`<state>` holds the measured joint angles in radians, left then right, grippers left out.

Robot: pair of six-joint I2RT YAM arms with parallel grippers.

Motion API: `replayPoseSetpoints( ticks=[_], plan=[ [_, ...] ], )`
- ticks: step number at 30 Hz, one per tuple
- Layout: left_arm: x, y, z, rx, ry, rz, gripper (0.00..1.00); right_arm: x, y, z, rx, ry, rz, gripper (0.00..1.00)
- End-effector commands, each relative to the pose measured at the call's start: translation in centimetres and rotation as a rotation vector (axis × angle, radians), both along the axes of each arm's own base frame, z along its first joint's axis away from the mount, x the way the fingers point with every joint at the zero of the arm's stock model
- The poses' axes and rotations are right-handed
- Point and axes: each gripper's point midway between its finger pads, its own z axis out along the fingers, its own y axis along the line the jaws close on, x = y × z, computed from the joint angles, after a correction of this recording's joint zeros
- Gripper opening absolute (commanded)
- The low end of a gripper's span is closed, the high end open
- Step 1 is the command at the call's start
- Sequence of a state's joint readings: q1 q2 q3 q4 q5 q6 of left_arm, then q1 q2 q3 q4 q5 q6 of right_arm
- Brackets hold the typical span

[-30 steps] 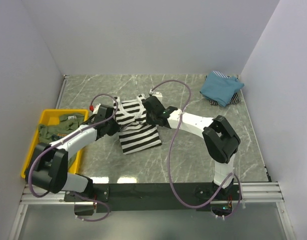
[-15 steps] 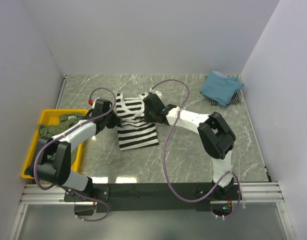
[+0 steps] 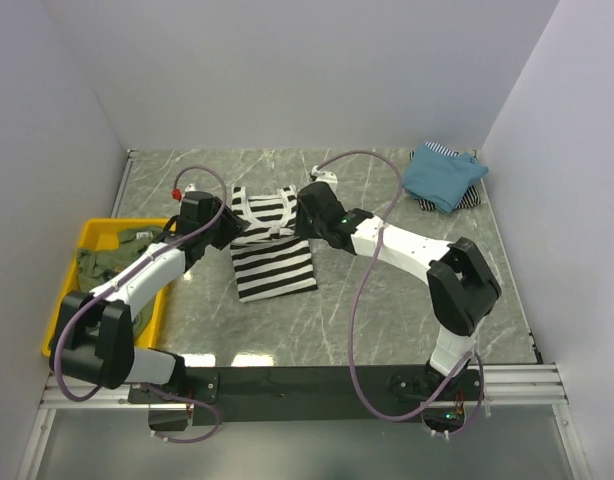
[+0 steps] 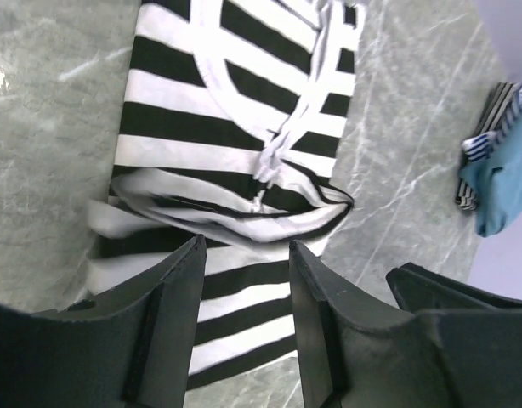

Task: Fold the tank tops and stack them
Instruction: Fold the tank top

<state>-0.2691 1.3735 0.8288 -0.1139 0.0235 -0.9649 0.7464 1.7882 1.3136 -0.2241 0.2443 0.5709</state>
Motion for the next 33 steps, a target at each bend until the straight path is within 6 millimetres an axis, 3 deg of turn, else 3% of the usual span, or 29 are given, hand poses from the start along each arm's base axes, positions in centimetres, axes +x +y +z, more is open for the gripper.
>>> replayPoseSetpoints(
  ticks=[1, 7, 11, 15, 16, 18, 24, 28, 33],
  plan=[
    [0.2, 0.6, 1.6, 0.0, -0.05, 0.024, 0.5, -0.9, 0.4, 0.9, 0.016, -0.036, 0.015, 0.48],
    [0.4, 0.8, 0.7, -0.011, -0.021, 0.037, 0.47, -3.5, 3.7, -0.7, 0.01, -0.01, 0.124, 0.44],
    [-0.9, 1.2, 0.7, -0.026, 0.004, 0.065, 0.43, -3.9, 4.4, -1.6, -0.009, 0.019, 0.146, 0.43],
    [-3.4, 2.4, -0.4, -0.013, 0.048, 0.118, 0.42, -4.9, 3.0, -2.2, -0.023, 0.039, 0.124, 0.43],
    [-4.5, 2.6, -1.5, -0.009, 0.08, 0.118, 0.42, -5.7, 2.1, -2.7, -0.031, 0.049, 0.12, 0.44],
    [-6.2, 2.4, -1.9, -0.016, 0.097, 0.112, 0.43, -6.7, 1.2, -3.0, -0.017, 0.065, 0.106, 0.44],
    [-11.9, -0.3, -4.8, -0.012, 0.18, 0.013, 0.48, -11.3, -2.3, -4.9, 0.022, 0.134, 0.113, 0.45],
    [-15.0, -1.7, -6.2, -0.016, 0.227, -0.024, 0.5, -12.6, -3.2, -5.6, 0.055, 0.154, 0.11, 0.5],
    [-16.3, -1.2, -7.1, 0.0, 0.253, -0.016, 0.5, -13.0, -2.3, -6.3, 0.11, 0.177, 0.128, 0.52]
  ],
)
